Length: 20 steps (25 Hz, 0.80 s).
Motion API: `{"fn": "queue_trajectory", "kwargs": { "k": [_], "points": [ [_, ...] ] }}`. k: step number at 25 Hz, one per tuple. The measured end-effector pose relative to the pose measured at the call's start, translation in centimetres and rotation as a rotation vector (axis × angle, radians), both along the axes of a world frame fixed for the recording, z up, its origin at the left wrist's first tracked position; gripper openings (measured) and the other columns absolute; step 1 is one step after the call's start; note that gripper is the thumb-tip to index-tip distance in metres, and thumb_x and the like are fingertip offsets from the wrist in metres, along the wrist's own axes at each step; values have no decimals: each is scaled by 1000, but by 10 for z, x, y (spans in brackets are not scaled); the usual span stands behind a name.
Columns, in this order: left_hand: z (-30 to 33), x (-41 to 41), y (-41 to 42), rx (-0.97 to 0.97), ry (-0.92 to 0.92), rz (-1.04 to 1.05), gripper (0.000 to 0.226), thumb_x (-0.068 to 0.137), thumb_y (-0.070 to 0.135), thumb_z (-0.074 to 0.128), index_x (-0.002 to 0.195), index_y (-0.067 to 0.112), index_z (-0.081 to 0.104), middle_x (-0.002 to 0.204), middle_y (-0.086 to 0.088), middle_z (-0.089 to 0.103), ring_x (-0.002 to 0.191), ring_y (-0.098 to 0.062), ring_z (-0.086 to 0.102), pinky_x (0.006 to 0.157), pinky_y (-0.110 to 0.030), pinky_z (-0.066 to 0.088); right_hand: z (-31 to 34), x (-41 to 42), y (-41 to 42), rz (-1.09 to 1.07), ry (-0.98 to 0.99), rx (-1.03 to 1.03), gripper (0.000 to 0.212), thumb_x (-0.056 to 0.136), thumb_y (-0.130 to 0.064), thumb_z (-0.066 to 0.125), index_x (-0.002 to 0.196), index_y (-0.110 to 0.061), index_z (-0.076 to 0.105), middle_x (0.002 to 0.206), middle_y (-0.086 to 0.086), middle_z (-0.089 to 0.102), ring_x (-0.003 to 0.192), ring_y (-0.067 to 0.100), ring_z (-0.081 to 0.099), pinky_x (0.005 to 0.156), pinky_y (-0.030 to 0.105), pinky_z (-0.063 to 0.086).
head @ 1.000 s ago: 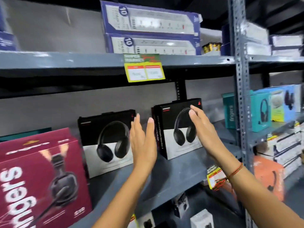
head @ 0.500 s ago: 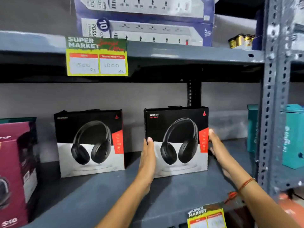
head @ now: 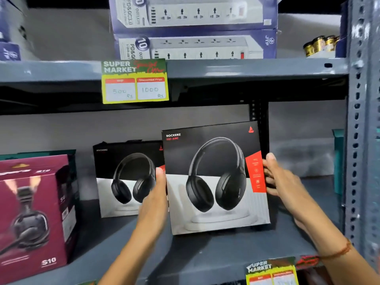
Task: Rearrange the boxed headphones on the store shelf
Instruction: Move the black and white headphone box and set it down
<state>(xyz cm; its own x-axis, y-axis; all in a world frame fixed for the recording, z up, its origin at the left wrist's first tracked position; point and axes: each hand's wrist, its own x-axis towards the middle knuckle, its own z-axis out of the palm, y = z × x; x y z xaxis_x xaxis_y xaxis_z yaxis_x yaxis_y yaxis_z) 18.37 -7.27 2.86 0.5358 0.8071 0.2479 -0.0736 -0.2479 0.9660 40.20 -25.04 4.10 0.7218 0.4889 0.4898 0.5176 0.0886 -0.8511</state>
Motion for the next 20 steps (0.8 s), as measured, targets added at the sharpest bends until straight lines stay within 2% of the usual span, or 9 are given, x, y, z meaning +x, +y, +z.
{"fn": "queue_trajectory", "kwargs": {
  "k": [2,6,8,10,11,14,17,20],
  "points": [
    [7,-21,-1,19,-3,20,104,56,101,17,129,45,63,145,9,60,140,-21,49,121,-52,32,7,-23,3,-17,-34,6,77,66,-100,30,99,-42,70,91,-17,77,98,21,72,99,50,52],
    [10,-50,4,14,31,77,113,57,101,16,151,45,45,163,5,42,154,-24,31,125,-55,23,9,-51,21,14,-50,24,71,69,-99,28,102,-52,69,88,-8,78,103,22,70,103,51,48],
    [8,-66,14,-3,11,113,113,57,102,17,150,45,45,164,1,42,154,-25,31,124,-56,24,7,-64,38,94,-42,37,74,69,-97,32,117,-54,67,114,-14,76,118,15,65,111,48,43],
    [6,-82,30,-32,-29,162,109,60,101,17,149,44,46,162,-2,44,152,-29,35,121,-58,28,2,-79,61,206,-21,31,90,68,-97,38,139,-44,57,140,-15,63,133,9,53,118,45,34],
    [4,-89,39,-42,-56,185,107,61,101,18,149,46,45,161,-3,45,151,-30,37,120,-59,30,-1,-89,75,275,-4,25,95,67,-96,41,145,-41,51,146,-16,57,137,6,48,120,44,31],
    [0,-104,64,-66,-135,244,101,70,98,18,155,46,37,167,1,36,154,-29,31,124,-57,24,-3,-114,108,453,40,-6,97,64,-95,48,148,-45,44,151,-21,50,140,0,43,122,42,27],
    [-5,-107,84,-82,-166,311,87,88,82,16,161,36,25,171,5,24,157,-22,22,128,-49,16,-7,-125,132,499,125,-66,118,56,-97,50,157,-39,29,162,-15,34,149,8,28,124,44,20],
    [-10,-106,98,-122,-148,330,89,92,78,18,163,25,20,172,0,20,158,-23,19,128,-44,14,-16,-130,148,534,196,-95,114,64,-91,53,159,-36,22,166,-12,26,150,10,25,125,43,19]
  ]
}}
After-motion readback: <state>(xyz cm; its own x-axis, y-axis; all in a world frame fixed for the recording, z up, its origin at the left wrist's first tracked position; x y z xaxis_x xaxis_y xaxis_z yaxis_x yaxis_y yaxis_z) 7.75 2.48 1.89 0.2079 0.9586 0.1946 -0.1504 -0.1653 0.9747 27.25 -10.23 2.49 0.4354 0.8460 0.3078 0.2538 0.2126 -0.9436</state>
